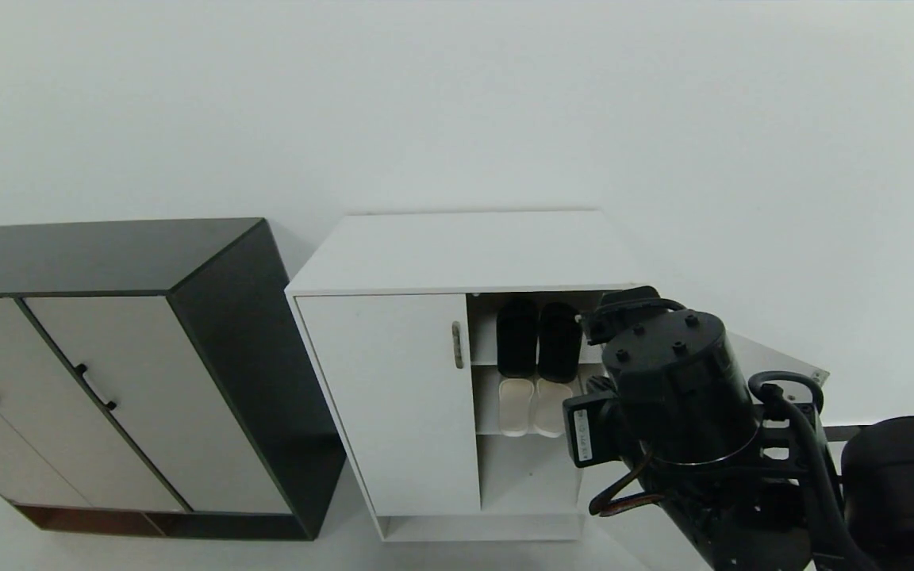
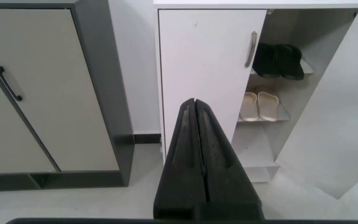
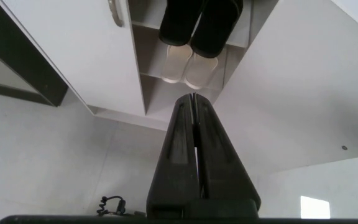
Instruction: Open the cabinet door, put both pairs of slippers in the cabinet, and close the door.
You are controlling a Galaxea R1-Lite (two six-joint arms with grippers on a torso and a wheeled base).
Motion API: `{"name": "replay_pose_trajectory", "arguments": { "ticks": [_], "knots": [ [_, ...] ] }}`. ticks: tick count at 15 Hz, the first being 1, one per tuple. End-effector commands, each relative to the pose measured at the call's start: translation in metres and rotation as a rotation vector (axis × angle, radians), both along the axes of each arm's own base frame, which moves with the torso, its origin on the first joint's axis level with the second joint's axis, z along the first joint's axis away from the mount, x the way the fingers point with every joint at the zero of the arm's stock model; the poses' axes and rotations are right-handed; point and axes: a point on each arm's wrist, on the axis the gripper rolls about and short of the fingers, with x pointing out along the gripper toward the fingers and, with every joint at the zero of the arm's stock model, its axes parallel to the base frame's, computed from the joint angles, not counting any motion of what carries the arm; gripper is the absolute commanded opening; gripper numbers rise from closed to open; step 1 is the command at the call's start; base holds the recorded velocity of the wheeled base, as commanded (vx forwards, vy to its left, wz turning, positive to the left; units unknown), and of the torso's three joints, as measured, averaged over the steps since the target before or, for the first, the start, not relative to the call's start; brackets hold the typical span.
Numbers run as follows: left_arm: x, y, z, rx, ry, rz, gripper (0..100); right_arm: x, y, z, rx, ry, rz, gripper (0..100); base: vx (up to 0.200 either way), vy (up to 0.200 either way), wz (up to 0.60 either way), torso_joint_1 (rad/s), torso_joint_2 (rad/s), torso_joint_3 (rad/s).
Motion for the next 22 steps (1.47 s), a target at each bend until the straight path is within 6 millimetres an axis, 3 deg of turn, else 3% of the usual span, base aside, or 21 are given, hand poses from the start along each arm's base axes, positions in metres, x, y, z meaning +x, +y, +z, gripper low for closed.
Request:
{"name": "replay_pose_trajectory", "arguments": {
  "ticks": [1,6,15,22],
  "knots": [
    [0.000,0.000,0.000,-0.001,0.000,0.000,0,-0.001,-0.001,0.000,0.000,0.000,0.002,0,0.000,0.000,0.00,0.000,0.00,0.000],
    [0.000,0.000,0.000,0.001,0.000,0.000,0,0.000,-0.001,-0.001,-0.005,-0.010,0.001,0,0.000,0.000,0.00,0.000,0.00,0.000],
    [0.000,0.000,0.000,0.001,0.000,0.000,0,0.003,-0.012,0.008,0.002,-0.029,-0.026,0,0.000,0.000,-0.60,0.003,0.00,0.003],
    [0.000,0.000,0.000,-0.001,0.000,0.000,0,0.032,-0.033,0.011,0.000,-0.062,-0.131,0,0.000,0.000,0.00,0.000,0.00,0.000]
  ]
}}
